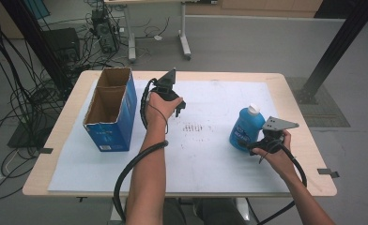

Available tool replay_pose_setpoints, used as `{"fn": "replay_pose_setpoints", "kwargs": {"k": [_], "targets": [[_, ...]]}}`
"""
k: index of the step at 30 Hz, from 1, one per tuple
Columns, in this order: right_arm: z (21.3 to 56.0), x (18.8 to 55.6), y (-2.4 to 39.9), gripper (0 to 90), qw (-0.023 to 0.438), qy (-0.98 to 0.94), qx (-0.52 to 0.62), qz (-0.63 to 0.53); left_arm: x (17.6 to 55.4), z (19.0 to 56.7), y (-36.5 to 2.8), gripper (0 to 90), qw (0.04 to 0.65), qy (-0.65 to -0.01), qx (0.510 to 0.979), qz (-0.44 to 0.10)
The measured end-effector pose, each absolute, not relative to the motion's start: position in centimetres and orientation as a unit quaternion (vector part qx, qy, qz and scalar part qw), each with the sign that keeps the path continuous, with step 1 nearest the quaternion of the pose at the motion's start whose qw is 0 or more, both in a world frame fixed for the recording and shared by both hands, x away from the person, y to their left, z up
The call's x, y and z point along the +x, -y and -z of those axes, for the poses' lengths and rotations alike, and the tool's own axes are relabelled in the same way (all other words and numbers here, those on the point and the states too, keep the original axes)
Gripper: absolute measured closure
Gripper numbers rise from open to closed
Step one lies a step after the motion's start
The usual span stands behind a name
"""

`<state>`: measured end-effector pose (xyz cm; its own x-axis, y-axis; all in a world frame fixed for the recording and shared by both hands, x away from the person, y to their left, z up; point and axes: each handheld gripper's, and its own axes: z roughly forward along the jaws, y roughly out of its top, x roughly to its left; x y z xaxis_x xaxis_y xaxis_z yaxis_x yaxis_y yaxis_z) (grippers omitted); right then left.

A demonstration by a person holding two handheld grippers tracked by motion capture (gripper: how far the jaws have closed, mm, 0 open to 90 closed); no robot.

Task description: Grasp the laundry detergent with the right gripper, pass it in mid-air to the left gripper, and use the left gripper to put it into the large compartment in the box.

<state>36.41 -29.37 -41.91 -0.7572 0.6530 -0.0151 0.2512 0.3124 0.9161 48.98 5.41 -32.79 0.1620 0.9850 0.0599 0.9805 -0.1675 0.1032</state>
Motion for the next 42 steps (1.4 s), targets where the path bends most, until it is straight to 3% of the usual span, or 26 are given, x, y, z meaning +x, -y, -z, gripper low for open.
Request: {"fn": "replay_pose_setpoints", "kwargs": {"k": [42], "targets": [[41.72, 36.47, 29.06, 2.5, 0.2, -0.784, 0.282, -0.515, 49.05, 32.51, -5.45, 5.8, 0.023, -0.645, 0.761, -0.06]]}}
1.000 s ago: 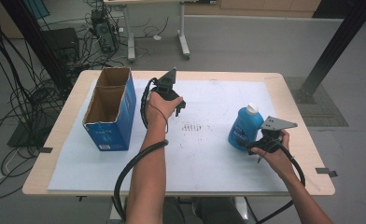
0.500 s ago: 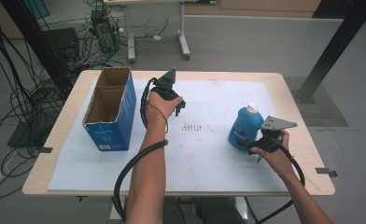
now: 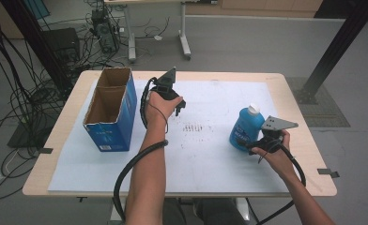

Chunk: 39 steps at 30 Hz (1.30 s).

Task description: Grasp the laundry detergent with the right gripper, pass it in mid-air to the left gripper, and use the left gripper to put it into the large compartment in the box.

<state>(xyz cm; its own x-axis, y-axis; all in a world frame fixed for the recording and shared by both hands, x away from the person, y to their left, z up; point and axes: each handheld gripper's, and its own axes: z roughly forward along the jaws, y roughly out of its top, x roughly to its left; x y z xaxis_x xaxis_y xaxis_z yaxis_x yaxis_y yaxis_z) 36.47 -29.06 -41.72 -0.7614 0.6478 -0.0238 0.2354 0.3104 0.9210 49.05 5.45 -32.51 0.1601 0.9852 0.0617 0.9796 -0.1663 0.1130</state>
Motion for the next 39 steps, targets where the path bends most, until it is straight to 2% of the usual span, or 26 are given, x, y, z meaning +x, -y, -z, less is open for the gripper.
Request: {"fn": "replay_pose_setpoints", "kwargs": {"k": [19, 39], "targets": [[41.78, 36.52, 28.98, 3.0, 0.201, -0.784, 0.281, -0.515, 49.13, 32.56, -5.44, 5.8, 0.022, -0.646, 0.761, -0.06], [41.83, 36.54, 28.9, 7.7, 0.206, -0.784, 0.281, -0.514, 49.1, 32.57, -5.54, 5.8, 0.022, -0.646, 0.761, -0.06]]}}
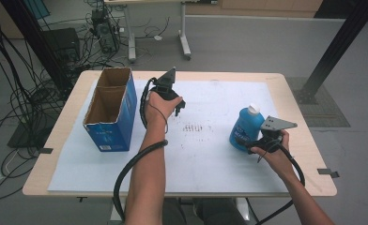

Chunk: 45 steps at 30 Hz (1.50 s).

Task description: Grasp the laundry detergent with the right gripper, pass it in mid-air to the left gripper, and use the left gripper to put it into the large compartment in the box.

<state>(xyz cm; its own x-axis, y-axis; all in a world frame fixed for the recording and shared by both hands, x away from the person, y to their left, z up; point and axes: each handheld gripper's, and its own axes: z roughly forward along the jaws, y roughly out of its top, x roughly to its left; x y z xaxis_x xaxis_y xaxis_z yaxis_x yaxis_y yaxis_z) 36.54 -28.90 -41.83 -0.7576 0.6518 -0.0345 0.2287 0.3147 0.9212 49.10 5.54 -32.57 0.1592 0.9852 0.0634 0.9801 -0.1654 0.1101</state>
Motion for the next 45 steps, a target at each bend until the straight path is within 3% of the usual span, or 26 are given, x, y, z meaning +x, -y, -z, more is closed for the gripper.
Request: {"fn": "replay_pose_setpoints", "kwargs": {"k": [9, 22, 32, 45], "targets": [[41.98, 36.5, 28.91, 13.7, 0.205, -0.786, 0.28, -0.512, 49.04, 32.7, -5.6, 5.8, 0.022, -0.647, 0.76, -0.06], [42.03, 36.46, 28.78, 30.8, 0.211, -0.788, 0.27, -0.512, 49.01, 32.8, -5.68, 5.8, 0.021, -0.645, 0.762, -0.058], [42.08, 36.58, 28.97, 38.7, 0.216, -0.787, 0.269, -0.512, 48.92, 33.02, -5.61, 5.8, 0.022, -0.646, 0.761, -0.055], [42.09, 36.72, 29.09, 40.6, 0.208, -0.787, 0.27, -0.515, 48.88, 32.95, -5.52, 5.8, 0.023, -0.646, 0.761, -0.055]]}}
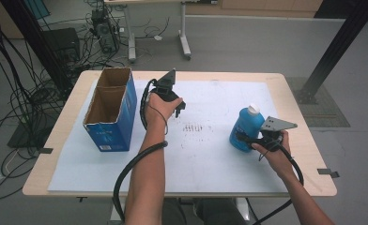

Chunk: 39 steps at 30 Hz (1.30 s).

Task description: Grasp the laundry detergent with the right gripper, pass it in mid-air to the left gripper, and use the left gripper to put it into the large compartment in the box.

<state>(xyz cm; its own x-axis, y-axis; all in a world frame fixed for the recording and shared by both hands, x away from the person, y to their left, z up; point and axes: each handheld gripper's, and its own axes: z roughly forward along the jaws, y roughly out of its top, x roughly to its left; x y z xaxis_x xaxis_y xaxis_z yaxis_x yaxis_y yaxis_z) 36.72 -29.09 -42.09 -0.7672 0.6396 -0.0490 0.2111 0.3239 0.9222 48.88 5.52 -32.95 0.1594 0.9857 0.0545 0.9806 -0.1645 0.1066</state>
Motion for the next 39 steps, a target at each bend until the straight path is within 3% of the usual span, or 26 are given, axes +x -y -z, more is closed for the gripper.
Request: {"fn": "replay_pose_setpoints", "kwargs": {"k": [39], "targets": [[42.03, 36.74, 29.06, 41.0, 0.211, -0.79, 0.267, -0.51, 48.59, 32.02, -5.94, 5.7, 0.025, -0.643, 0.762, -0.064]]}}
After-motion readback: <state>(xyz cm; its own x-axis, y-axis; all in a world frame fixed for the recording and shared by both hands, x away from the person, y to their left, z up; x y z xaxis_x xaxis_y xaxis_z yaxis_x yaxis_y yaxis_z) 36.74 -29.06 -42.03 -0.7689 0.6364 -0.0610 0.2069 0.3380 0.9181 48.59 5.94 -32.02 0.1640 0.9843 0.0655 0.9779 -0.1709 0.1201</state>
